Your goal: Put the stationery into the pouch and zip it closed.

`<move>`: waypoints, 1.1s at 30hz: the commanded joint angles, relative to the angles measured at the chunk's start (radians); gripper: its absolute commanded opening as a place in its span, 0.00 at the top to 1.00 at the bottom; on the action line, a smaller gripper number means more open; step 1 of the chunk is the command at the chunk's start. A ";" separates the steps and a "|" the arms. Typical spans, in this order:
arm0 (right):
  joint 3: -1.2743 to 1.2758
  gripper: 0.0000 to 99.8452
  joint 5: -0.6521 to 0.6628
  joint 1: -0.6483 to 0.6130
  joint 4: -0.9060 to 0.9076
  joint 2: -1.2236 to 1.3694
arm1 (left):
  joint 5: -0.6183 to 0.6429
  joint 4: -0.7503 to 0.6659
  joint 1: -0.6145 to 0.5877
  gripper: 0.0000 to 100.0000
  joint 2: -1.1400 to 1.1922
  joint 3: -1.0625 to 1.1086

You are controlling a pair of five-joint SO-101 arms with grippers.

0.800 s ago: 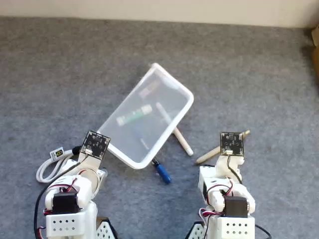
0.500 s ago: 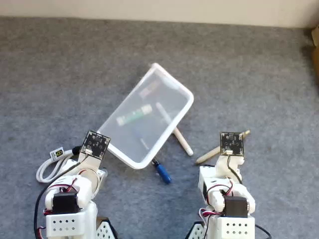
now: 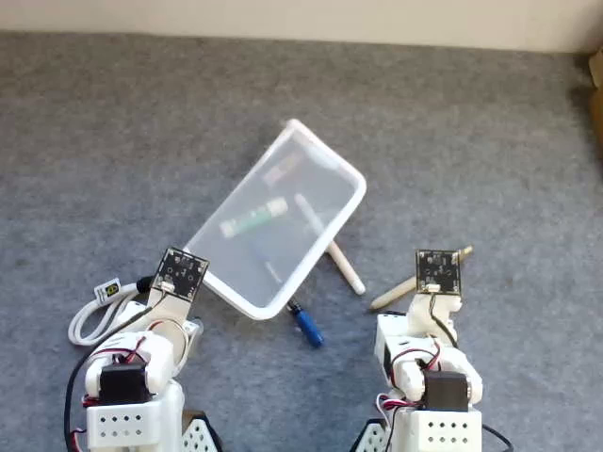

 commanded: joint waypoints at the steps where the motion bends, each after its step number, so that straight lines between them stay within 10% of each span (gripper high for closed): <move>1: 0.122 0.98 0.009 -0.010 0.010 -0.015 | -0.005 0.005 0.018 0.80 -0.010 0.022; 33: 0.122 0.98 0.003 -0.010 0.010 -0.015 | -0.006 0.005 0.045 0.80 -0.008 0.021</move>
